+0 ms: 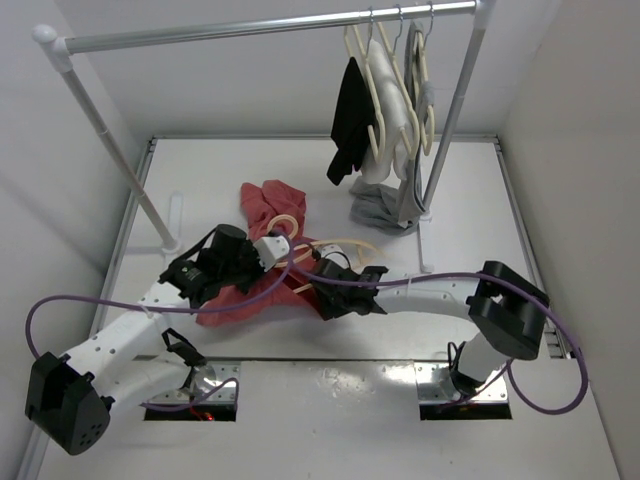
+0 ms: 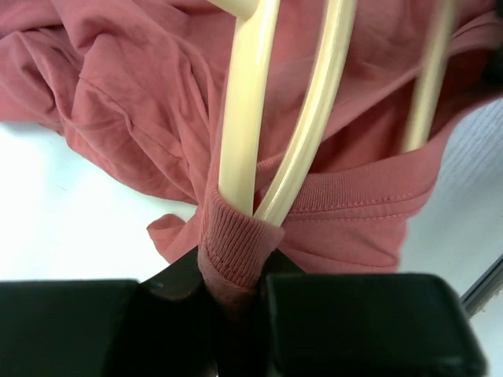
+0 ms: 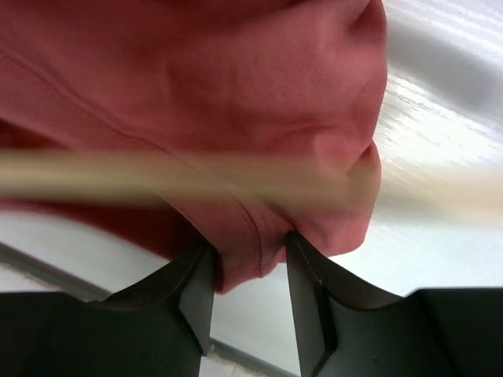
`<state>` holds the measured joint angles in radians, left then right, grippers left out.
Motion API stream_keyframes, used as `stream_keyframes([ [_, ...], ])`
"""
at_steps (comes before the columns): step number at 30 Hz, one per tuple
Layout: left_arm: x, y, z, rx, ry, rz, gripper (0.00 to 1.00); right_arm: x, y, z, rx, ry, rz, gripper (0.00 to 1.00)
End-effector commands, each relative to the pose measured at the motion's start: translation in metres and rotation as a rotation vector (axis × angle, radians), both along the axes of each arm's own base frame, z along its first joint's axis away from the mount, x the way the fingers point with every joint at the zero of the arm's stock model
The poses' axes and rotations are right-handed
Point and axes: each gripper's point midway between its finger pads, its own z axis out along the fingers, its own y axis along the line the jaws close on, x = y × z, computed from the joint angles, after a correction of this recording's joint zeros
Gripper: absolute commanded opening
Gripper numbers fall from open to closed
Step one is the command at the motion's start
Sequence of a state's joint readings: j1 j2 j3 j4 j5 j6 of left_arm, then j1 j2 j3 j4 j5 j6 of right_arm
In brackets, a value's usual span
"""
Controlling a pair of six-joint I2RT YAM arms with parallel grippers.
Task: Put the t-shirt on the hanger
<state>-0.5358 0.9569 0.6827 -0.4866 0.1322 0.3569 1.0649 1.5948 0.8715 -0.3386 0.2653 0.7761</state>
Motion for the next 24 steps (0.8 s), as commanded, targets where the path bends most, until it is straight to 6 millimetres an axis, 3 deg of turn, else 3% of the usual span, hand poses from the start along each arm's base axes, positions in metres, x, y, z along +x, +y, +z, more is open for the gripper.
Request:
stream_keyframes([
  [1, 0.006, -0.006, 0.015, -0.065, -0.041, 0.006, 0.0, 0.01, 0.0, -0.004, 0.017, -0.029, -0.068, 0.41],
  [3, 0.005, -0.007, 0.017, -0.082, -0.041, 0.005, 0.0, 0.015, -0.009, -0.005, 0.022, -0.039, -0.153, 0.28],
  [5, 0.006, -0.004, 0.02, -0.097, -0.045, 0.015, 0.0, 0.017, -0.027, -0.002, -0.004, -0.072, -0.217, 0.02],
  [7, 0.003, 0.0, 0.022, -0.115, -0.022, 0.015, 0.0, 0.013, -0.048, -0.003, -0.017, -0.07, -0.302, 0.0],
  [9, -0.001, 0.0, 0.026, -0.115, -0.023, -0.023, 0.0, 0.019, -0.067, 0.01, 0.019, -0.1, -0.42, 0.0],
  [11, -0.004, 0.007, 0.028, -0.093, -0.03, -0.046, 0.0, 0.016, -0.102, 0.006, -0.03, -0.11, -0.514, 0.0],
  [14, -0.01, 0.016, 0.032, -0.079, -0.054, -0.08, 0.0, 0.013, -0.135, 0.009, -0.011, -0.114, -0.633, 0.0],
  [19, -0.024, 0.018, 0.037, -0.041, -0.109, -0.228, 0.0, 0.017, -0.164, 0.017, -0.015, -0.128, -0.727, 0.0],
  [24, -0.024, 0.032, 0.024, 0.074, -0.172, -0.278, 0.0, 0.035, -0.182, 0.04, 0.002, -0.174, -0.8, 0.0],
])
